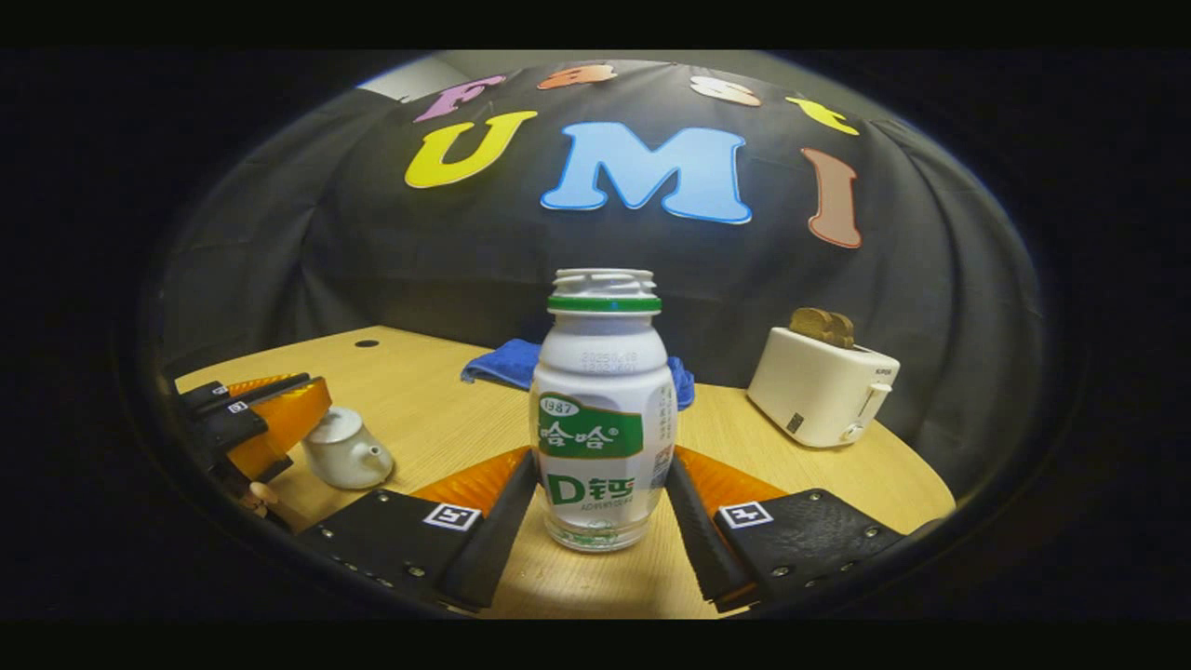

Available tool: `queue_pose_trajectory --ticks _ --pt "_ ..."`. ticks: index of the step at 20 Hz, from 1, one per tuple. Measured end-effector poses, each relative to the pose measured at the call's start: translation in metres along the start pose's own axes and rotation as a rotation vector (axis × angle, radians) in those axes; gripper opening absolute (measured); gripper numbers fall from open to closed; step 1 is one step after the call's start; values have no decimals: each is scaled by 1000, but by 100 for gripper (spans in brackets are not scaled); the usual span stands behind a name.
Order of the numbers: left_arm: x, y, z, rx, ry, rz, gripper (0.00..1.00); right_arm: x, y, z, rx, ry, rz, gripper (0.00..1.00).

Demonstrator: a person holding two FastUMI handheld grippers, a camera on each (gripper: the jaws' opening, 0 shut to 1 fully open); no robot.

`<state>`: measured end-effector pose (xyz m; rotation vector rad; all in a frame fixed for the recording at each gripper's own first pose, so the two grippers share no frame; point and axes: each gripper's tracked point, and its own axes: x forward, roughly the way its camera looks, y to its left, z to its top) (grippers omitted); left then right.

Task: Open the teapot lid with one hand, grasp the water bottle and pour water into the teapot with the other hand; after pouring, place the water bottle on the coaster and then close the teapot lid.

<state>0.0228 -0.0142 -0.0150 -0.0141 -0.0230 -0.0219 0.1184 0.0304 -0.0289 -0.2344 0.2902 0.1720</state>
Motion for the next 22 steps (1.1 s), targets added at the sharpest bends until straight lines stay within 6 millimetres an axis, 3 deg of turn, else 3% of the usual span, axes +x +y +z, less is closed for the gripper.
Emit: queue_pose_trajectory --ticks 6,11,16,17,22 --pt "-1 4 2 -9 1 10 24 29 -1 15 30 -41 -31 78" --pt "-1 8 5 -21 -5 13 24 58 0 10 73 -13 -48 78" --pt "-1 9 6 -20 -8 17 24 67 -6 0 83 1 -72 78" --pt "-1 9 6 -20 -10 18 71 67 -7 -1 84 3 -74 78" --pt "-2 10 6 -17 -11 21 71 67 -9 -3 101 0 -80 79"
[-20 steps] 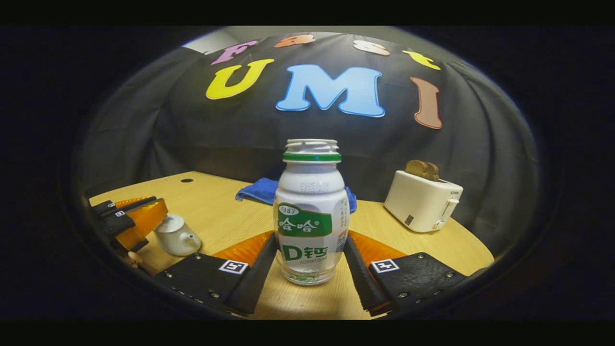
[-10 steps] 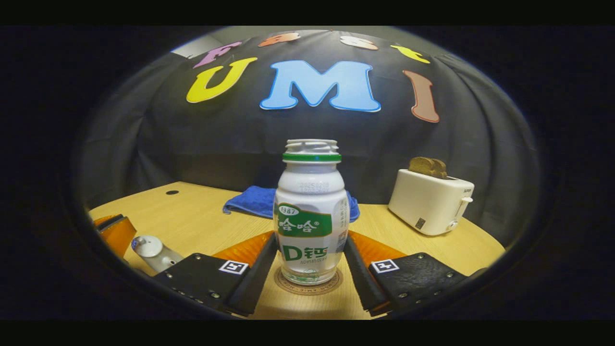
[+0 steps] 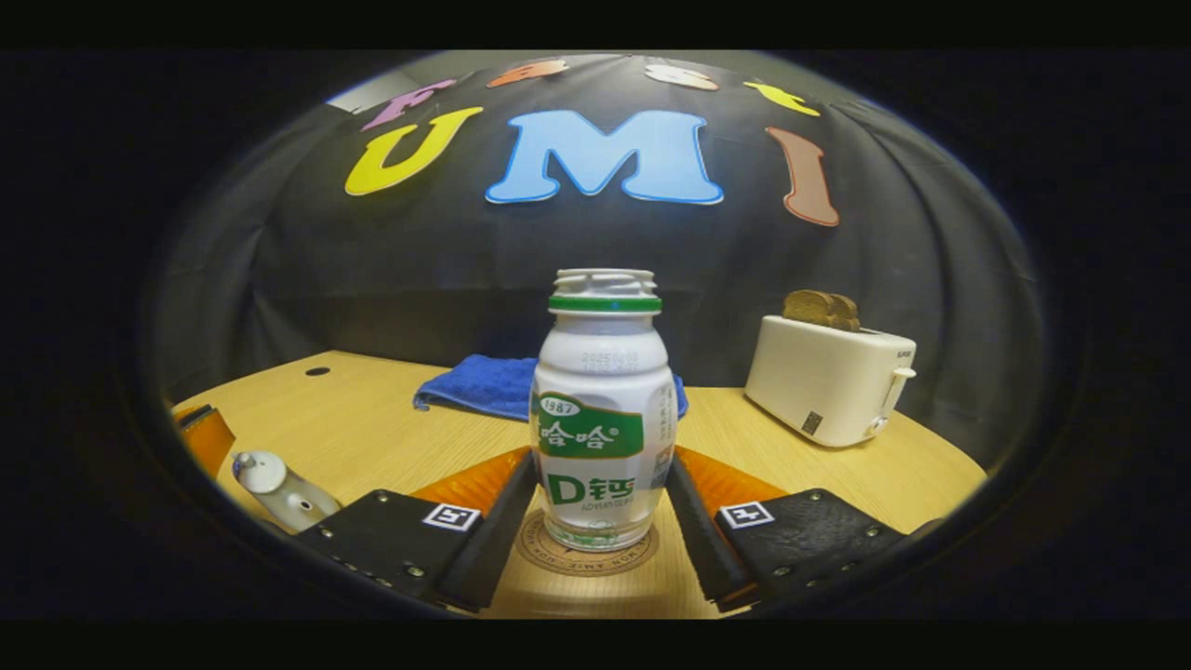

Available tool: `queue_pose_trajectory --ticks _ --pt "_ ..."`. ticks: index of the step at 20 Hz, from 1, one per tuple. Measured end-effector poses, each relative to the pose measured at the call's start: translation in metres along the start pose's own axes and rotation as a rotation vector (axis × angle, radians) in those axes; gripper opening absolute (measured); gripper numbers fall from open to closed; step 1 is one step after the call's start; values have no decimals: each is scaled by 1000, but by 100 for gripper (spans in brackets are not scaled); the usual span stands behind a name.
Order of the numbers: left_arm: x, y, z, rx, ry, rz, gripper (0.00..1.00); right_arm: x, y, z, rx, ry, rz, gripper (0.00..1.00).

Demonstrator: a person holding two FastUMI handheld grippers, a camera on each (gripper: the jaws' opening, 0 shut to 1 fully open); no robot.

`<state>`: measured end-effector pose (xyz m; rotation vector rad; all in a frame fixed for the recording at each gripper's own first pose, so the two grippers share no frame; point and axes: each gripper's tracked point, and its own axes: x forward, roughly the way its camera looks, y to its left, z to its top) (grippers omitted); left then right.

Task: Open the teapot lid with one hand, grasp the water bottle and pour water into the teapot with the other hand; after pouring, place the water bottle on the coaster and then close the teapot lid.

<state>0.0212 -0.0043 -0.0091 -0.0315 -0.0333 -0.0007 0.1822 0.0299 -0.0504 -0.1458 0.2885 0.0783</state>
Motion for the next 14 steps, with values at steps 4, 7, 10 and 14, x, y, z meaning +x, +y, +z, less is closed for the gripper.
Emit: queue_pose_trajectory --ticks 4,7,10,14 --pt "1 0 -1 7 2 4 71 -2 -5 1 25 -8 -12 96" --pt "1 0 -1 7 3 2 24 -5 -8 5 37 -18 -17 98" --pt "1 -1 -3 8 7 0 24 -15 -7 8 65 -30 -10 98" --pt "-4 -4 -3 8 11 -7 24 -35 -10 14 74 -59 -19 98"
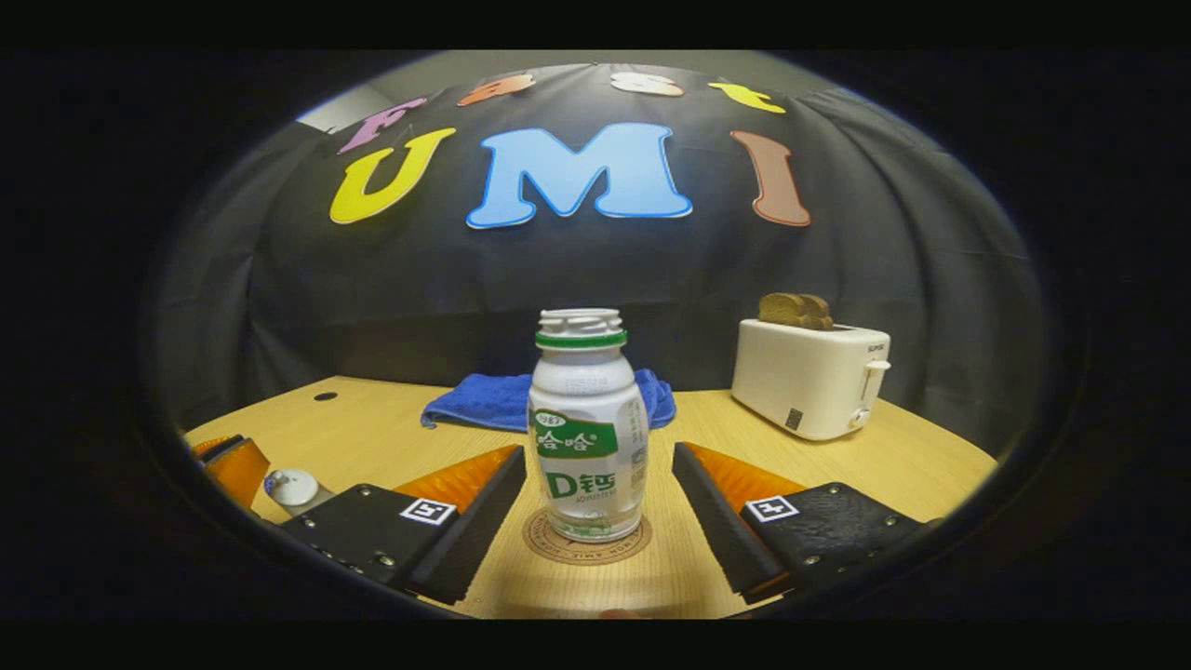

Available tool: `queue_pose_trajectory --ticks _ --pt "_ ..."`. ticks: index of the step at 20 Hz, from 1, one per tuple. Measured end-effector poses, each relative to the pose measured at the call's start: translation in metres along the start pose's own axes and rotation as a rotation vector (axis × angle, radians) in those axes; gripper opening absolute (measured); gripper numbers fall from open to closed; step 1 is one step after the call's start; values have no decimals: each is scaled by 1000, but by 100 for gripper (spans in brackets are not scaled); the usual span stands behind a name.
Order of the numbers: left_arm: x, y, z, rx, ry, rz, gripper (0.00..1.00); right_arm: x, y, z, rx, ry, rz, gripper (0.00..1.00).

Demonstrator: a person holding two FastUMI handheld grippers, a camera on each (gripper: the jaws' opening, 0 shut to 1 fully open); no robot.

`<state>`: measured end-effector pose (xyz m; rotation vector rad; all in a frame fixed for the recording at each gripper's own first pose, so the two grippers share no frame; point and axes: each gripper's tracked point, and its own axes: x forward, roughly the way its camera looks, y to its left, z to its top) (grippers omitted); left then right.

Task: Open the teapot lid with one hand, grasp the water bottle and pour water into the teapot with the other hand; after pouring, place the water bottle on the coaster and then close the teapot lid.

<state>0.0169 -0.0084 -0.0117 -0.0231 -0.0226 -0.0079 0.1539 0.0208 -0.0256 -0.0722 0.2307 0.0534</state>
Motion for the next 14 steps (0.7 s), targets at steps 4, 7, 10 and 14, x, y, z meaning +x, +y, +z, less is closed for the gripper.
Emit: queue_pose_trajectory --ticks 4,7,10,14 --pt "-14 -3 1 -5 -8 -9 24 -29 1 4 6 -31 -8 94" --pt "-33 -6 2 -13 -14 -19 24 -57 3 2 23 -51 -11 94" --pt "-54 -11 4 -15 -35 -30 24 -82 1 -6 14 -68 -30 97" --pt "-84 -23 7 -23 -76 -76 24 -113 2 -13 26 -91 -46 98"
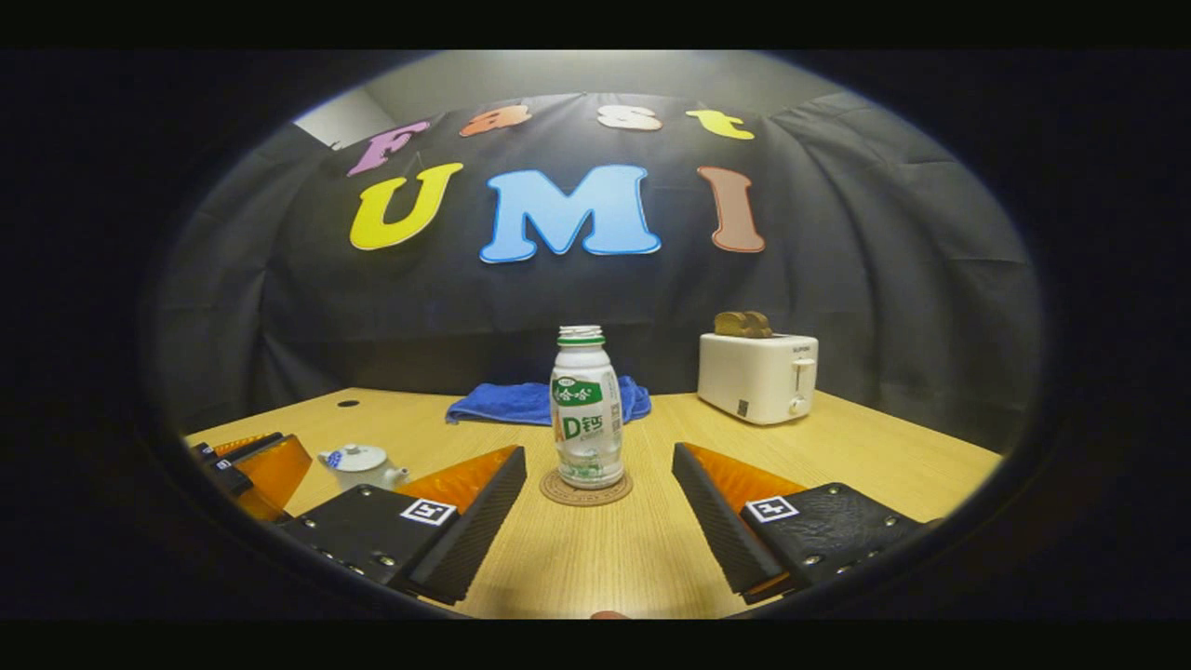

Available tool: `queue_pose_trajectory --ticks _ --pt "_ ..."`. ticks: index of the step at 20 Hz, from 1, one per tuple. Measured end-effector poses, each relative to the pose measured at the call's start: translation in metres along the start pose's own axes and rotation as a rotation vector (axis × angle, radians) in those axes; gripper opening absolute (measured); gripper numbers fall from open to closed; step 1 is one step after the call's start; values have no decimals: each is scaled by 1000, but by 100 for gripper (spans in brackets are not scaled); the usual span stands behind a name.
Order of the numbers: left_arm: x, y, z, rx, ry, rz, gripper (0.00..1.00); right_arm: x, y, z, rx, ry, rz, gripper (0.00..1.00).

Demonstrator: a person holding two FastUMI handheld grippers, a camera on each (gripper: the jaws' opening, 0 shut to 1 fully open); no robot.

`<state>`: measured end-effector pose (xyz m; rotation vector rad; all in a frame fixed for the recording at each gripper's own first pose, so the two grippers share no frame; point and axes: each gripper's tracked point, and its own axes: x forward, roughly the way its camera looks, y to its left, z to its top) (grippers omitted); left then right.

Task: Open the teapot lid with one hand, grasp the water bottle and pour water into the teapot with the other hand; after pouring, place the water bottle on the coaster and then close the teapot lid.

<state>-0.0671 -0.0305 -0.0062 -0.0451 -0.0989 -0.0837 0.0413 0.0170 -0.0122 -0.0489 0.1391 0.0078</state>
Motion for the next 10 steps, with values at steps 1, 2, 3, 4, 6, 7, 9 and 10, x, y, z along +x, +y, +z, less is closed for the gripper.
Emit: queue_pose_trajectory --ticks 1,2,3,4,6,7,9,10 --pt "-6 -4 3 0 -15 -16 24 -7 -1 0 -2 -7 -8 98" --pt "-12 -8 4 1 -31 -31 24 -12 -1 0 -5 -16 -13 97" --pt "-17 -12 6 3 -47 -45 24 -18 -1 0 -8 -23 -20 97" --pt "-22 -15 8 6 -61 -57 24 -23 -1 -1 -8 -31 -23 97" --pt "-28 -20 12 12 -86 -74 24 -31 -1 -1 -2 -45 -26 97" --pt "-29 -21 13 16 -95 -79 24 -33 -1 -1 -2 -49 -28 97" --pt "-29 -23 11 25 -88 -84 25 -38 -1 -4 -4 -49 -27 98" --pt "-27 -25 8 29 -80 -84 0 -39 0 -5 -2 -50 -23 98"
